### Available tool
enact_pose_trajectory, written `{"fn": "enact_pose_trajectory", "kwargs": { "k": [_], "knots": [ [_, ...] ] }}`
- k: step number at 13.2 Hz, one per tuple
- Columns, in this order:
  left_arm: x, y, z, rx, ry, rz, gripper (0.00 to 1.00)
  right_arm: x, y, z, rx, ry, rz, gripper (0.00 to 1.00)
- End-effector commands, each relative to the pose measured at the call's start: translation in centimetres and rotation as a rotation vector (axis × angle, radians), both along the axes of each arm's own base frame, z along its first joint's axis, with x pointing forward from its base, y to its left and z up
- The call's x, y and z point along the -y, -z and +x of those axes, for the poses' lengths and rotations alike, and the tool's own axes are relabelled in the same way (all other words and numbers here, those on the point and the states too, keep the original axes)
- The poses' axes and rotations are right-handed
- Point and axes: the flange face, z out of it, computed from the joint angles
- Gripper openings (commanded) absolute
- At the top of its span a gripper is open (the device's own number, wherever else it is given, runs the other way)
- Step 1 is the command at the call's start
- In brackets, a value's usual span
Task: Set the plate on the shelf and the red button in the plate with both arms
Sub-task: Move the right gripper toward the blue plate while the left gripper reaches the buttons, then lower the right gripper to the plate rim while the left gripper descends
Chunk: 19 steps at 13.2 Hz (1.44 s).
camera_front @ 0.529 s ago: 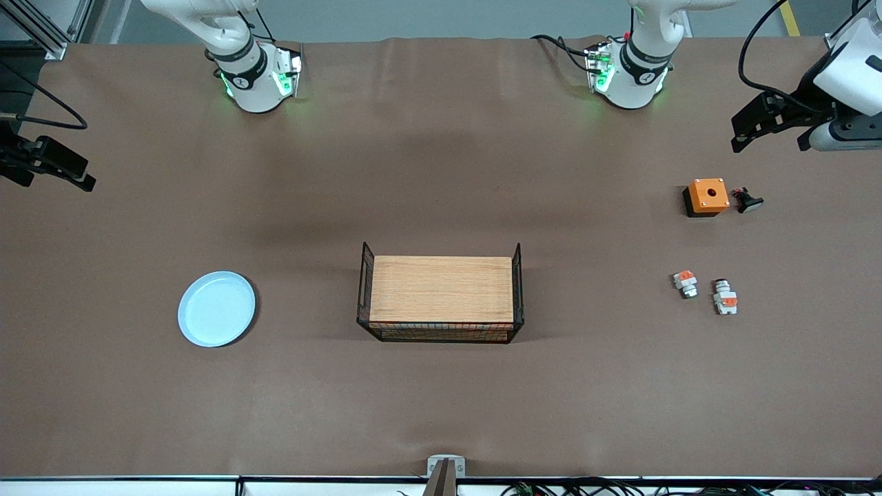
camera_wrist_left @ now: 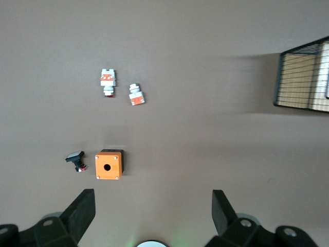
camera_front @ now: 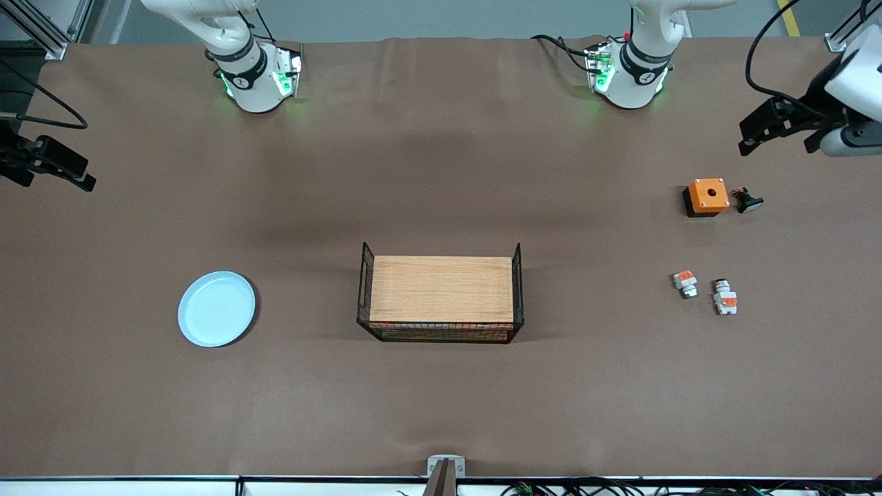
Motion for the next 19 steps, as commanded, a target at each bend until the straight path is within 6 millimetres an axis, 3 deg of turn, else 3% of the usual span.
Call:
{"fn": "enact_pose_trajectory", "kwargs": {
  "k": [1,3,7,9,11,15,19],
  "knots": [
    [-5.0,4.3,2.9,-0.062,-0.057,0.0,1.0,-0.1,2.2,0.6,-0.056,-0.009,-0.003,1.0],
    [-8.1,9.1,4.5,-0.065,-0.094,0.02,1.0,0.3,5.6,2.3,-0.117,-0.017,-0.03,1.0],
    [-13.3,20.4,6.8,0.022,-0.086,0.014,1.0,1.7,17.0,7.2,-0.192,-0.037,-0.074,1.0],
    [-17.2,26.7,8.1,0.004,-0.048,-0.003,1.0,2.5,22.6,7.7,-0.158,-0.038,-0.071,1.0],
    [-21.0,31.4,8.8,0.03,-0.01,-0.014,1.0,4.1,27.9,8.0,-0.1,-0.021,-0.069,1.0],
    [-22.6,36.4,9.5,0.052,-0.022,-0.021,1.0,6.5,36.0,9.8,-0.07,0.009,-0.061,1.0],
    [-22.3,39.5,9.5,0.035,-0.052,-0.048,0.99,8.3,40.8,10.1,-0.068,0.049,-0.008,1.0]
  ]
}}
